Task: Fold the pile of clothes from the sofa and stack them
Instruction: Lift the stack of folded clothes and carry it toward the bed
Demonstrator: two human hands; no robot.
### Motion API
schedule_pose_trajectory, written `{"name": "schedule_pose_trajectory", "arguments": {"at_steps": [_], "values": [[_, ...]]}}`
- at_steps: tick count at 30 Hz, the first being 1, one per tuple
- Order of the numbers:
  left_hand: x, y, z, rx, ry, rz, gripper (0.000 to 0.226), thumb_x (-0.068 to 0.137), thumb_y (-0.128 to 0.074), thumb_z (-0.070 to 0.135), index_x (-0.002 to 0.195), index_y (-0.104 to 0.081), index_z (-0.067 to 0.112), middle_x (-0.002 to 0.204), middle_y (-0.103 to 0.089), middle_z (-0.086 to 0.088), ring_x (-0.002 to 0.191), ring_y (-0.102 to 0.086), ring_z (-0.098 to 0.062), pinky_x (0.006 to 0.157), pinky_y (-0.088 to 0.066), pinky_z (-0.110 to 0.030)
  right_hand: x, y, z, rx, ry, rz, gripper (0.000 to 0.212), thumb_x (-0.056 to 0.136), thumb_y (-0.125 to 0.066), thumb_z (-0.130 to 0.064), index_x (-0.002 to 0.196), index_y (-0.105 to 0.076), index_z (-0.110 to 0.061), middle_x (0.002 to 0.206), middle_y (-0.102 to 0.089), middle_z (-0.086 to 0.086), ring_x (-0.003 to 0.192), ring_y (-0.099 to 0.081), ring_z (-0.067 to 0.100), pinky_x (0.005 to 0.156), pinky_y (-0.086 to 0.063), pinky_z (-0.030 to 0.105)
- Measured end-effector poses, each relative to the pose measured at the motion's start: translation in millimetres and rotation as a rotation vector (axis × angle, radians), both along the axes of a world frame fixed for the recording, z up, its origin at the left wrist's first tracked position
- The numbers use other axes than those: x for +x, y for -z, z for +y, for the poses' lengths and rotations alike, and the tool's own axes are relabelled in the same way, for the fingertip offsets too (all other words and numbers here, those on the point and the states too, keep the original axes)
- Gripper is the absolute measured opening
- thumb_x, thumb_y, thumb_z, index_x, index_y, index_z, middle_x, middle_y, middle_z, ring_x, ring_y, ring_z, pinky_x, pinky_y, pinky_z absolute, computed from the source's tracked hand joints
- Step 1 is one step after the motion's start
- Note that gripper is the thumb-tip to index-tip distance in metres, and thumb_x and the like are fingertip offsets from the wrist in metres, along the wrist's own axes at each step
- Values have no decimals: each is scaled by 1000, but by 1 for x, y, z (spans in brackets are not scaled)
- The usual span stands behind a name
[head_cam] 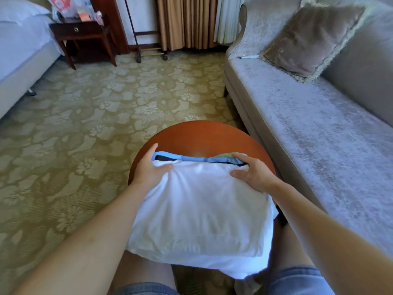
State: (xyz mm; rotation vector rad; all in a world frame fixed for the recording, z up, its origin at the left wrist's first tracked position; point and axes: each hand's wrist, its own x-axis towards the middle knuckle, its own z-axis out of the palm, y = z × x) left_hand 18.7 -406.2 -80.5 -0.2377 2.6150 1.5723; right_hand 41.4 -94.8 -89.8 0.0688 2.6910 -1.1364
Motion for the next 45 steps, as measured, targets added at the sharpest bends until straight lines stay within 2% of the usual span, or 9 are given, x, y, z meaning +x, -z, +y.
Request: {"name": "schedule_pose_trajectory", "arguments": {"at_steps": [4, 8, 16, 20, 24, 28, 32, 41, 45], "values": [[17, -40, -1, -20, -21, 108, 63, 82, -77, 17, 139, -49, 18, 140, -49, -2, 131, -43, -18, 96, -34, -23, 18, -43, -8, -24, 55, 99, 57, 83, -72, -40, 136, -53, -31, 129, -58, -1, 118, -53, 20, 92, -42, 29], [38, -80, -5, -10, -36, 221, 55, 82, -77, 16, 131, -52, 12, 119, -51, 3, 111, -49, -13, 88, -34, -21, 40, -82, -16, -74, 114, 237, 54, 81, -74, -39, 131, -56, -32, 120, -59, -4, 109, -56, 17, 93, -46, 32], [43, -140, -8, -19, -39, 419, 54, 83, -75, 22, 130, -49, 23, 122, -45, 13, 113, -41, -5, 92, -32, -23, 40, -136, -17, -111, 141, 502, 50, 79, -78, -33, 125, -60, -25, 112, -59, -6, 103, -54, 9, 84, -37, 23], [11, -145, -9, -52, -2, 436, 47, 83, -75, 22, 120, -47, 31, 119, -46, 17, 110, -42, -3, 88, -31, -19, 6, -138, -9, -147, 121, 489, 46, 79, -79, -31, 121, -62, -27, 112, -62, -6, 105, -56, 10, 85, -39, 23], [-40, -124, -10, -67, 19, 433, 44, 82, -75, 18, 112, -47, 34, 107, -47, 29, 105, -45, 0, 78, -31, -2, -44, -118, -3, -178, 119, 464, 37, 76, -81, -29, 109, -63, -32, 101, -64, -17, 98, -58, 5, 80, -40, 16], [-94, -100, -7, -64, -29, 364, 36, 82, -75, 14, 106, -51, 29, 106, -52, 20, 100, -47, 0, 75, -31, 2, -100, -97, -13, -204, 148, 383, 34, 76, -81, -30, 104, -62, -34, 96, -61, -22, 91, -58, 3, 79, -42, 15], [-112, -113, -19, -68, -119, 267, 32, 81, -76, 17, 101, -53, 26, 110, -56, 6, 102, -51, -13, 77, -34, -18, -122, -113, -38, -236, 151, 288, 34, 77, -80, -28, 107, -64, -28, 97, -63, -13, 91, -59, 7, 80, -44, 21], [-111, -340, -100, -89, -135, 220, 32, 81, -76, 19, 102, -53, 27, 101, -55, 9, 95, -50, -12, 75, -35, -24, -139, -337, -108, -231, 96, 235, 34, 78, -80, -29, 106, -61, -32, 95, -56, -25, 93, -58, 8, 83, -45, 23], [-110, -457, -137, -93, -91, 293, 32, 81, -77, 17, 101, -54, 24, 92, -54, 16, 81, -53, -4, 67, -39, -9, -137, -440, -139, -258, 76, 282, 34, 79, -79, -29, 109, -63, -29, 100, -62, -14, 97, -59, 10, 84, -44, 24]]}}
